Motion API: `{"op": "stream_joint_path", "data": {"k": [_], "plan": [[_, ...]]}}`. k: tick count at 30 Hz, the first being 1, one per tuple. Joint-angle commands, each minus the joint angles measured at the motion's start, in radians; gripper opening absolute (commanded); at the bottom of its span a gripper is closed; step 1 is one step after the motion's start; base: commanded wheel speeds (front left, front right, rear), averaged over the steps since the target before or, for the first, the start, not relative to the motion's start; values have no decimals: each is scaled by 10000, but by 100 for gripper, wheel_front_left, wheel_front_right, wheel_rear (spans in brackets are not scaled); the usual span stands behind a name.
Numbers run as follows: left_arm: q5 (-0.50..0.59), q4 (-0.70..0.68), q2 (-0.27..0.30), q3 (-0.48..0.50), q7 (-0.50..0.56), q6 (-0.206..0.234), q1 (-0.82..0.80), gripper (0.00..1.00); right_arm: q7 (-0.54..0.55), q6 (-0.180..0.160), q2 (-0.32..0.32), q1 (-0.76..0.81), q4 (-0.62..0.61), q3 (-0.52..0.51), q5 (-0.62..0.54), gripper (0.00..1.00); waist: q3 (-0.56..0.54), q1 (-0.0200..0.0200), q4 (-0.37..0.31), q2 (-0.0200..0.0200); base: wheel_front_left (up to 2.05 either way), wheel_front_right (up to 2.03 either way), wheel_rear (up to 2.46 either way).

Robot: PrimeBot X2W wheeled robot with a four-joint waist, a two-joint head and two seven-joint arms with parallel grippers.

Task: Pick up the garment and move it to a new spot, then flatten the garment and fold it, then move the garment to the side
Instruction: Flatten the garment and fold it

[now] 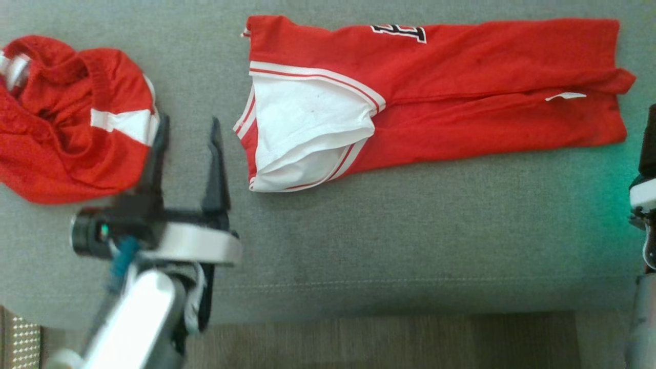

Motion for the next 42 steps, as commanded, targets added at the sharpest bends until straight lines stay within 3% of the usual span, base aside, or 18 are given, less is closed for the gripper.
{"op": "stream_joint_path", "data": {"k": [1, 6, 12, 19, 28, 29, 31, 36, 42], "plan": [[1003, -261, 13, 288, -54, 208, 190, 100, -220, -2, -12, -414, -140, 106, -154, 100, -200, 1, 93, -1, 0, 0, 0], [2464, -230, -541, -136, -55, 461, 731, 100, -315, -2, 15, -1343, 919, -118, -941, 100, -350, 1, 371, -1, 0, 0, 0], [3036, -238, -1143, -527, -56, 103, 766, 100, -25, -2, -426, -2820, 2818, -869, -2838, 100, -193, 1, 791, -1, 0, 0, 0], [3548, -224, -1409, -617, -56, 183, 757, 100, 219, -2, -775, -3560, 4140, -1539, -4755, 100, -79, 1, 1052, -1, 0, 0, 0], [3763, 29, -1530, -420, -56, 553, 998, 100, 1048, -2, -498, -3535, 5266, -2154, -5390, 100, -164, 1, 1122, -1, 0, 0, 0], [3754, 57, -1523, -389, -56, 561, 1015, 100, 1118, -2, -469, -3494, 5326, -2159, -5392, 87, -178, 1, 1113, -1, 0, 0, 0], [3737, 109, -1514, -343, -56, 556, 1034, 100, 1153, -2, -419, -3421, 5403, -2169, -5345, 0, -212, 1, 1095, -1, 0, 0, 0], [3742, 186, -1491, -275, -56, 544, 1088, 100, 975, -2, -429, -3322, 5310, -1951, -5173, 0, -280, 1, 1018, -1, 0, 0, 0], [3749, 206, -1428, -174, -57, 543, 1162, 100, 657, -2, -1196, -3216, 4416, -1450, -5321, 0, -355, 1, 808, -1, 0, 0, 0]]}}
